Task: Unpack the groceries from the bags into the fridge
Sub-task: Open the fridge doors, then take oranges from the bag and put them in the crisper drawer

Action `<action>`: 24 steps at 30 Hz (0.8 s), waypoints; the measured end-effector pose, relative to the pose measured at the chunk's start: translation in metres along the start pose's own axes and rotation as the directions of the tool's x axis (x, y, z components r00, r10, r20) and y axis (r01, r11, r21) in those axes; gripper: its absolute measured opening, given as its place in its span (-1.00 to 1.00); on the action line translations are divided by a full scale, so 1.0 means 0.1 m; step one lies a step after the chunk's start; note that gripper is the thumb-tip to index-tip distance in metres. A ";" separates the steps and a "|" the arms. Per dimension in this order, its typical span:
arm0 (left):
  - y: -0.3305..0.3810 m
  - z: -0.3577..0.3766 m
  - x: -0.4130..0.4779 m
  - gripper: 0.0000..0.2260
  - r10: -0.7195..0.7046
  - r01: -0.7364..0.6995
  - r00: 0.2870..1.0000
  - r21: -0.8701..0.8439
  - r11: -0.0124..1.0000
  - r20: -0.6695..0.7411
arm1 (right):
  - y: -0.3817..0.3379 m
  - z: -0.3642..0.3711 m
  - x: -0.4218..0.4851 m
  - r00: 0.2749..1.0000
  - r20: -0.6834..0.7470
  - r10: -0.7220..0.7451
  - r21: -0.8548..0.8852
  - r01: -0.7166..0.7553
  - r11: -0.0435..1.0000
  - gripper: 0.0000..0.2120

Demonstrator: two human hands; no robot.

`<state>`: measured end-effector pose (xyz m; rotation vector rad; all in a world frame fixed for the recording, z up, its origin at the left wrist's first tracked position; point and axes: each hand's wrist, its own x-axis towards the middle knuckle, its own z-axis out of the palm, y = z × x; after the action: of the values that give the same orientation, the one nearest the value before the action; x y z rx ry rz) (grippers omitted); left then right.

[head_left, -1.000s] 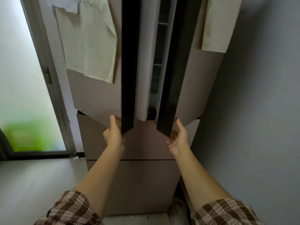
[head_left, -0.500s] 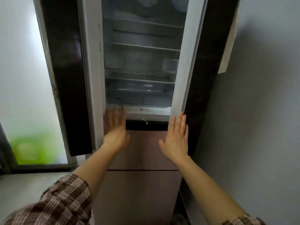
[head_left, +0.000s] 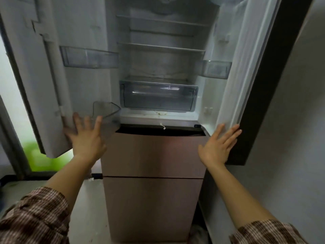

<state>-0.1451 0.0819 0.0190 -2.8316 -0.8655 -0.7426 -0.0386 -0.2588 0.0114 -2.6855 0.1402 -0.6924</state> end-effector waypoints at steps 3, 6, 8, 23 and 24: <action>-0.10 0.01 -0.03 -0.26 -0.061 0.061 0.998 -0.050 0.997 0.000 | 0.02 -0.09 0.06 0.994 0.015 0.111 0.100 -0.112 0.989 0.05; -0.15 -0.04 -0.04 -0.22 -0.101 0.102 0.995 -0.070 0.992 0.009 | 0.06 -0.18 0.14 0.983 0.046 0.175 0.122 -0.180 0.976 0.04; -0.15 -0.10 -0.04 -0.19 -0.120 0.122 0.992 -0.086 0.989 0.033 | 0.13 -0.23 0.16 0.980 0.057 0.191 0.108 -0.196 0.975 0.02; -0.41 -0.63 -0.70 -0.31 0.029 -0.007 0.995 -0.221 0.975 0.095 | -1.19 -0.21 -0.98 0.849 0.302 -0.433 0.221 0.380 0.898 -0.21; -0.52 -0.67 -0.77 -0.33 0.023 0.000 0.995 -0.238 0.971 0.094 | -1.35 -0.18 -1.12 0.812 0.317 -0.491 0.243 0.431 0.869 -0.23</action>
<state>-0.2574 0.0721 0.0379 -3.1033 -0.8229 -0.7617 -0.1445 -0.1186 0.0260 -2.6461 -0.6650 -0.2857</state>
